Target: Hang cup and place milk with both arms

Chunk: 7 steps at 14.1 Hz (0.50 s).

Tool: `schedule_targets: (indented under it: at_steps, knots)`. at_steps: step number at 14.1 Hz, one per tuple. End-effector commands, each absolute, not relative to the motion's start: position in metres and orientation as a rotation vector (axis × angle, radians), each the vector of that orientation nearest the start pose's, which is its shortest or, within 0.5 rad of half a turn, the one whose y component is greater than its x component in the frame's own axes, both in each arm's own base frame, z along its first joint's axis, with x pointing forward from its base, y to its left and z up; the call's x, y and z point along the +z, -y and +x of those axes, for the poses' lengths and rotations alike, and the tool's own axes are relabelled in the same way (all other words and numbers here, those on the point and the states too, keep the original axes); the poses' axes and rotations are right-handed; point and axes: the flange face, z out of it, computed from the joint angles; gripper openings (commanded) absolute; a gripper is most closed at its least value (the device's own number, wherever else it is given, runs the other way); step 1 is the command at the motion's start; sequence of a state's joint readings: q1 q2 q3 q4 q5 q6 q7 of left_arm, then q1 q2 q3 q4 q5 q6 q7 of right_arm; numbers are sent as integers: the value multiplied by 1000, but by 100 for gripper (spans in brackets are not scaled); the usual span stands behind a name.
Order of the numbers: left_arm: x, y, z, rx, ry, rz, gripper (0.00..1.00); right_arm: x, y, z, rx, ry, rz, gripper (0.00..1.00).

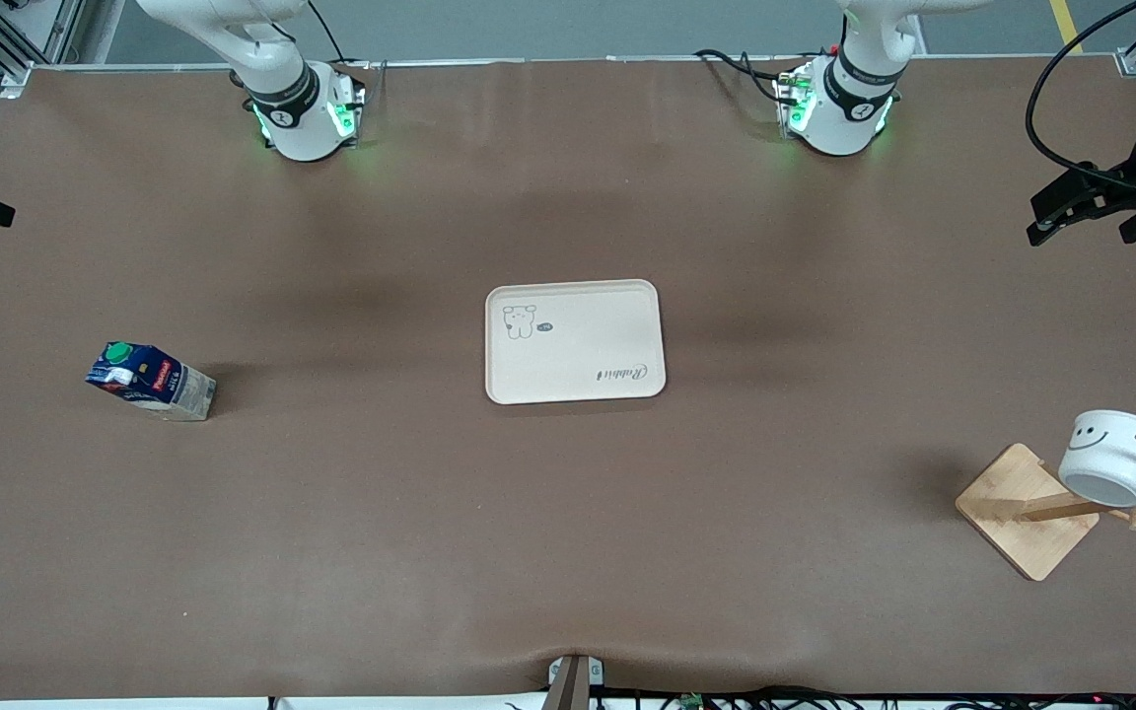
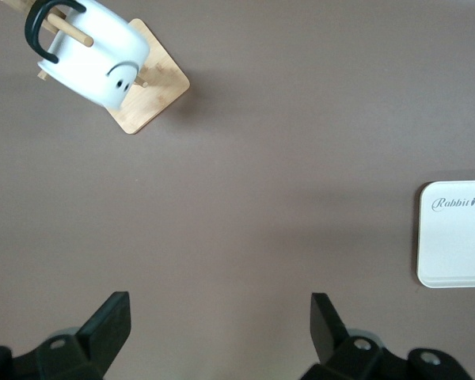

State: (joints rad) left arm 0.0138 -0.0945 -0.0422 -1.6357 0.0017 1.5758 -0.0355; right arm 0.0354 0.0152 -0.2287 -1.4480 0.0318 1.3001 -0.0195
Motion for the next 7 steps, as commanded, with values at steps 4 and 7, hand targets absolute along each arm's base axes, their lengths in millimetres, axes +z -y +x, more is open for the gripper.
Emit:
schedule_targets:
  at_steps: [4, 7]
  knots:
    - [655, 14, 530, -58, 15, -3130, 100, 654, 94, 509, 231, -276, -3068, 100]
    - [661, 10, 527, -44, 18, -3130, 100, 652, 96, 509, 235, -280, -3066, 100]
